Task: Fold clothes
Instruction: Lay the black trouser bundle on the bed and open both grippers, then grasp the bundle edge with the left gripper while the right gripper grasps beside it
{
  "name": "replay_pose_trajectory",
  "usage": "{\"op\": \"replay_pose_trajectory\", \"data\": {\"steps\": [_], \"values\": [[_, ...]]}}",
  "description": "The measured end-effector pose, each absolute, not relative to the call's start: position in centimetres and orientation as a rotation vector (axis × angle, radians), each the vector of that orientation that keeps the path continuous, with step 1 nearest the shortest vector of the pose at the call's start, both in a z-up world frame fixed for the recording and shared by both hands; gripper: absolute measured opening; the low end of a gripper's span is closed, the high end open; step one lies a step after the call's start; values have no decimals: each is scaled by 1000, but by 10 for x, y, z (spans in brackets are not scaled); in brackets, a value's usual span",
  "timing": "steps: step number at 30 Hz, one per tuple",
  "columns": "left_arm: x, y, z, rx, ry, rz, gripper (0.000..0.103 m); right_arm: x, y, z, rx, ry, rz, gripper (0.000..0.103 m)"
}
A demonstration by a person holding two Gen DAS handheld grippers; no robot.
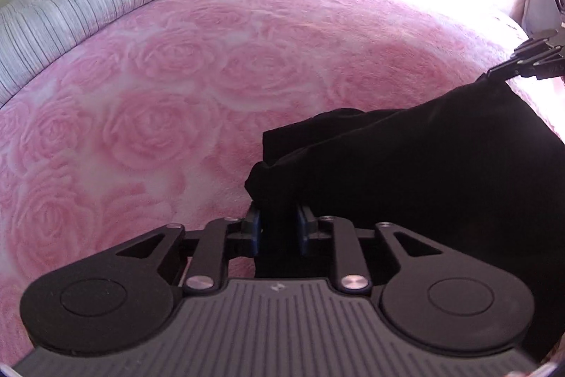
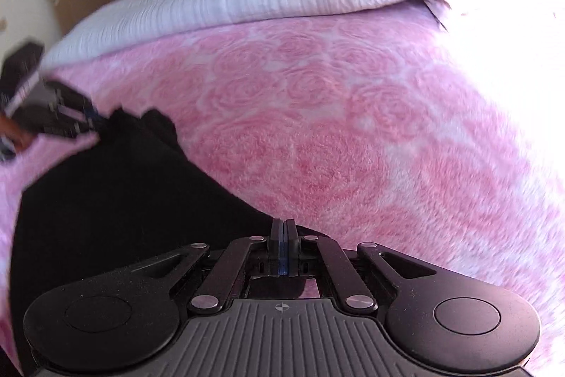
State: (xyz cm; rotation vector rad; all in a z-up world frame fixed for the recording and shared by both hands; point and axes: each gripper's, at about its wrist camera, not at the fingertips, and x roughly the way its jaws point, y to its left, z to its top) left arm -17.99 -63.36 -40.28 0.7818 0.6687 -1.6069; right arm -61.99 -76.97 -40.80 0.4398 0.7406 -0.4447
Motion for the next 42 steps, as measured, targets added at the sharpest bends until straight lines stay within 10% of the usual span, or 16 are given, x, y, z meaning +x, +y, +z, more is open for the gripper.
{"op": "replay_pose_trajectory", "data": {"steps": [2,7,14,16,21,27,31,42], "values": [[-178,-627,-395,771,659,-1589,31,-627,-772,-405,510,712,-452,11],[-177,-622,-377,748,658,-1581,30,-650,-757,-399,639,644,-476,73],[-206,-619,-371,878,519,-1590,8,-648,-762,-421,781,639,-502,71],[-211,-607,-350,860,447,-1603,7,-647,-763,-417,759,636,-498,32],[-220,-611,-324,821,367,-1647,7,-655,-750,-394,663,583,-510,16],[-194,-641,-381,753,547,-1606,21,-660,-759,-415,704,584,-568,17],[-173,-654,-408,710,670,-1557,52,-662,-766,-423,747,585,-595,42],[-204,-505,-349,922,241,-1501,44,-696,-731,-412,946,518,-580,61]]}}
